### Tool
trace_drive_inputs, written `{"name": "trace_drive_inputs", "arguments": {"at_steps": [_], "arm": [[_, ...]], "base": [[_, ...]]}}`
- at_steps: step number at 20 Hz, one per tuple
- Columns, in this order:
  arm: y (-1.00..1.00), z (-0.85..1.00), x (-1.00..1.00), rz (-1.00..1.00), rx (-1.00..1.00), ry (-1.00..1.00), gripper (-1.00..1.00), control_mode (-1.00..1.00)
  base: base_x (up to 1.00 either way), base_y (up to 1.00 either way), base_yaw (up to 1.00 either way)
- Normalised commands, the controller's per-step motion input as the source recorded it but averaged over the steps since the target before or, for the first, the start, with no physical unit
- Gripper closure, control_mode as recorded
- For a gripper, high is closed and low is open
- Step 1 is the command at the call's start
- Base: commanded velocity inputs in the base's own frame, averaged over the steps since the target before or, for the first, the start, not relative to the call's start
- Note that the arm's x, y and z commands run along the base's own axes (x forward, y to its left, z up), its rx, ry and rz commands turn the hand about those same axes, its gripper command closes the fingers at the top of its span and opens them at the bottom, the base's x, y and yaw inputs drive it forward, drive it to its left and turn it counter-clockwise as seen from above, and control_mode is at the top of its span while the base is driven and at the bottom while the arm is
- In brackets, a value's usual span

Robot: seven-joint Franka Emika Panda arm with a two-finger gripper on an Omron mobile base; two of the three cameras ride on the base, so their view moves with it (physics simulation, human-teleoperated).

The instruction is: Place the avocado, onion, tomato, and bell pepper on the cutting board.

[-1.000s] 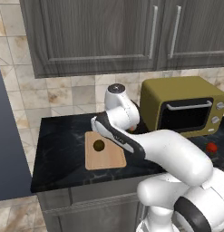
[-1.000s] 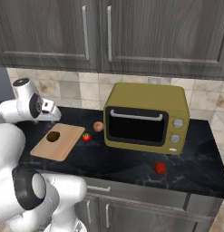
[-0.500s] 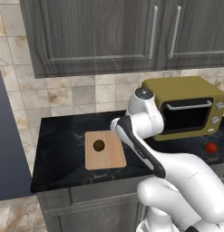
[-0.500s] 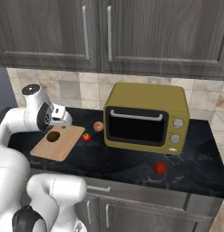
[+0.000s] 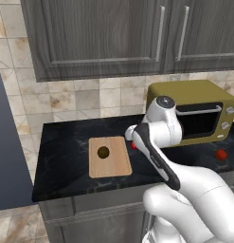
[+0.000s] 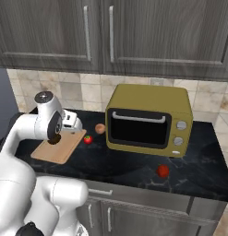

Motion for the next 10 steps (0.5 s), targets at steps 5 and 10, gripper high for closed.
{"name": "trace_drive_inputs", "arguments": {"at_steps": [5,10], "arm": [[-0.21,0.00,0.17,-0.01,0.00,0.05,-1.00,-1.00],[-0.17,0.00,0.21,0.00,0.00,0.05,-1.00,-1.00]], "base": [[0.00,0.00,0.00],[0.00,0.00,0.00]]}}
